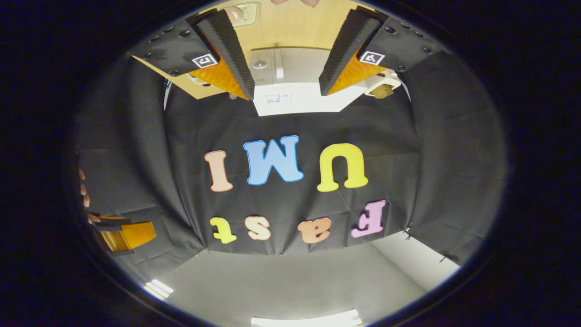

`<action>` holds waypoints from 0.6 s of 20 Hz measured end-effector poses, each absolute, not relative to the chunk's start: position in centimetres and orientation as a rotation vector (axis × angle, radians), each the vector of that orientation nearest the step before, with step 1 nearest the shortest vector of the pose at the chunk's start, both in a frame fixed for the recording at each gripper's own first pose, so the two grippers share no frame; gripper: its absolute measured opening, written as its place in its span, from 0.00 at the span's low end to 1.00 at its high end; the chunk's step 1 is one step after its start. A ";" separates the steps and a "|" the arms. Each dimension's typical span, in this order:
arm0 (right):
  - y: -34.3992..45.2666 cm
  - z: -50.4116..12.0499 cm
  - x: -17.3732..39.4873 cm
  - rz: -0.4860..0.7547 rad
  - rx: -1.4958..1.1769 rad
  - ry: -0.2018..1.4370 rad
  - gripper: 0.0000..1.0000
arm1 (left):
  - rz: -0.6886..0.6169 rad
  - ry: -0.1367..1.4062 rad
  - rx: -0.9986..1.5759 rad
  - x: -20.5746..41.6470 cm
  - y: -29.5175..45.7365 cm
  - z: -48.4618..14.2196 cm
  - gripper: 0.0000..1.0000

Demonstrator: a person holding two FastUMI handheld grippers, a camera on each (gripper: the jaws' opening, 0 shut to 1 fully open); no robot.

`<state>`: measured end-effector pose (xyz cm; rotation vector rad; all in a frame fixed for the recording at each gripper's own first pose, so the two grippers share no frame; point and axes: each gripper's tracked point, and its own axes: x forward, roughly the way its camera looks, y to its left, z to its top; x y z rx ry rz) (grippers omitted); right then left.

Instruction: Open the microwave oven with the left hand, put the food in, and close the microwave oven.

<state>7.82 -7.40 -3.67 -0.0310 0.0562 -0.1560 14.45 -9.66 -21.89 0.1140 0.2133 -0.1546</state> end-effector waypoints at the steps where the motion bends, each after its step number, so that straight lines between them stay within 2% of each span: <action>1: -7.5 -3.5 8.2 -0.198 -0.045 0.052 0.98 | -0.161 0.218 0.116 15.4 -9.4 -23.4 0.94; 3: -7.2 -3.4 8.8 -0.253 -0.055 0.053 0.98 | -0.175 0.231 0.112 17.0 -9.1 -26.5 0.94; 6: -6.0 -4.8 9.9 -0.268 -0.086 0.100 0.98 | -0.204 0.264 0.120 19.1 -9.2 -31.1 0.94; 7: -6.0 -5.3 10.1 -0.277 -0.103 0.118 0.98 | -0.213 0.272 0.119 19.5 -9.3 -32.4 1.00; 8: -5.8 -5.6 10.4 -0.285 -0.120 0.134 0.99 | -0.223 0.286 0.113 20.1 -9.5 -33.9 0.95; 9: -5.7 -5.9 10.4 -0.293 -0.133 0.147 0.99 | -0.236 0.304 0.099 20.7 -9.8 -35.8 0.94; 11: -5.8 -6.7 10.5 -0.317 -0.158 0.177 0.99 | -0.252 0.336 0.088 22.0 -10.2 -38.9 1.00; 12: -5.7 -7.2 10.5 -0.328 -0.174 0.195 0.99 | -0.253 0.338 0.094 22.8 -10.3 -40.3 0.98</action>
